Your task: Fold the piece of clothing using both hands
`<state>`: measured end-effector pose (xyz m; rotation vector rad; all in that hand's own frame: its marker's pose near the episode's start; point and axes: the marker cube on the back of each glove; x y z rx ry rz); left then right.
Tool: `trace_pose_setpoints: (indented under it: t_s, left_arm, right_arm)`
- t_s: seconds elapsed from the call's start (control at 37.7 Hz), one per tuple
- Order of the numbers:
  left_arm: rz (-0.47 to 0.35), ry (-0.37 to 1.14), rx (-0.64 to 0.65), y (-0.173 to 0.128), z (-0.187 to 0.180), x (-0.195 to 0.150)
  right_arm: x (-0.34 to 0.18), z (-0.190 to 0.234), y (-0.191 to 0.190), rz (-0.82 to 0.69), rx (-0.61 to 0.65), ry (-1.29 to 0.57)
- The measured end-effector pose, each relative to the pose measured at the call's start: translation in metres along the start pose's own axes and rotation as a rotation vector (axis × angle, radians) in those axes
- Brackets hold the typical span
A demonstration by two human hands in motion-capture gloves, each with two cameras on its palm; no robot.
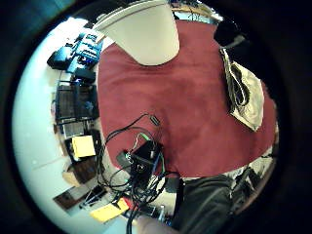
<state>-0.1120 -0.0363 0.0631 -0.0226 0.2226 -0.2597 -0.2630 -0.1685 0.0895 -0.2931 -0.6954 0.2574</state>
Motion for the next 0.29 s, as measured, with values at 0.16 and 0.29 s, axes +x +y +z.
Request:
trace_pose_setpoints:
  t_s: [0.16, 0.29]
  left_arm:
    - [0.0, -0.026, -0.021, -0.003, 0.0, 0.009]
    - [0.022, -0.03, -0.017, -0.006, -0.001, 0.019]
  right_arm:
    - [0.045, -0.094, -0.012, 0.015, 0.169, 0.151]
    - [0.065, -0.136, 0.001, 0.066, 0.246, 0.23]
